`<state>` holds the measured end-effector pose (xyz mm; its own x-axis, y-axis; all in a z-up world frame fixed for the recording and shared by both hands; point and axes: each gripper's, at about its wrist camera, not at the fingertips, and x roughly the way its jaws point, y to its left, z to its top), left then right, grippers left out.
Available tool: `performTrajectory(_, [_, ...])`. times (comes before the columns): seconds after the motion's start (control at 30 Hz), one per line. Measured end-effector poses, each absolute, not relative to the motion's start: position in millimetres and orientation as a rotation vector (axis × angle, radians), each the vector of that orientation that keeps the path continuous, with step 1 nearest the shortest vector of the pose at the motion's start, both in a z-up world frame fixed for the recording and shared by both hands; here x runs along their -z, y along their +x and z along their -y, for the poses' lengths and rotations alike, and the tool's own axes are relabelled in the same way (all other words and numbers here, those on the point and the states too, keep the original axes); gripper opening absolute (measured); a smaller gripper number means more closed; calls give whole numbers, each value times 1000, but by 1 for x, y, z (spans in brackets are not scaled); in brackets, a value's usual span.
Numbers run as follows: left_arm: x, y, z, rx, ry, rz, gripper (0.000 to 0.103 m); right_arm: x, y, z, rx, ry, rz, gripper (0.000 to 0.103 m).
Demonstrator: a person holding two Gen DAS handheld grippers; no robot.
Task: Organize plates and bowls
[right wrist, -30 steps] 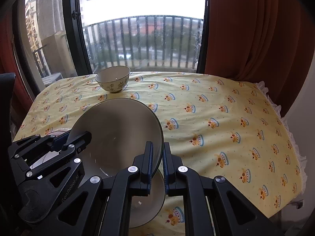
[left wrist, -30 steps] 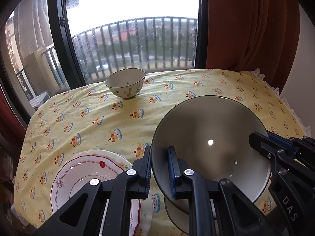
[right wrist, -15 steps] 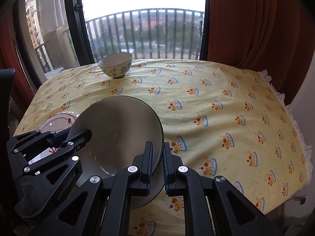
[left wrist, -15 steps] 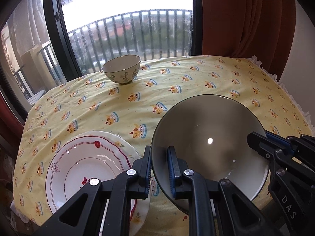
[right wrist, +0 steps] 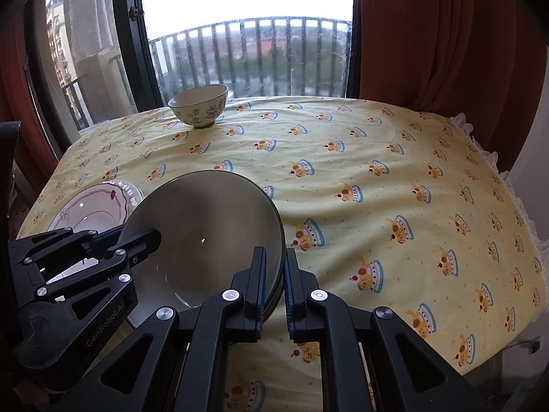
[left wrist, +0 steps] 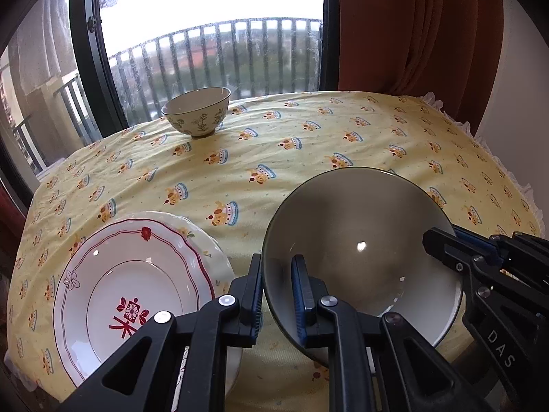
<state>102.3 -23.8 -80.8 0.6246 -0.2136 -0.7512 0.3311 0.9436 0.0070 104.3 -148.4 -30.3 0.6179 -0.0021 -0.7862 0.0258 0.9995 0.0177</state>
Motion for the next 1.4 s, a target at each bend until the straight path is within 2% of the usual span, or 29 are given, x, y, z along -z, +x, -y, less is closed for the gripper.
performTrajectory(0.1, [80,103,22,327,116,-844,20,31,103,150,16,41,-888,13])
performTrajectory(0.23, [80,102,24,356,106,-857,36,31,105,149,4,27,-879,14])
performTrajectory(0.3, [78,101,25,363,103,-852,38,32,106,148,-10,19,-872,22])
performTrajectory(0.33, [77,101,24,351,98,-843,38,33,107,147,-22,27,-871,35])
performTrajectory(0.37, [75,101,23,333,96,-827,38,34,108,148,-19,37,-868,44])
performTrajectory(0.47, [72,104,21,313,95,-805,42,35,112,153,-18,54,-846,56])
performTrajectory(0.93, [43,143,1,259,79,-772,72,4,159,151,-55,49,-813,57])
performTrajectory(1.2, [22,171,-12,242,77,-735,82,-16,195,144,-61,46,-785,60])
performTrajectory(1.4, [8,200,-28,202,40,-703,93,-30,228,144,-43,44,-757,75])
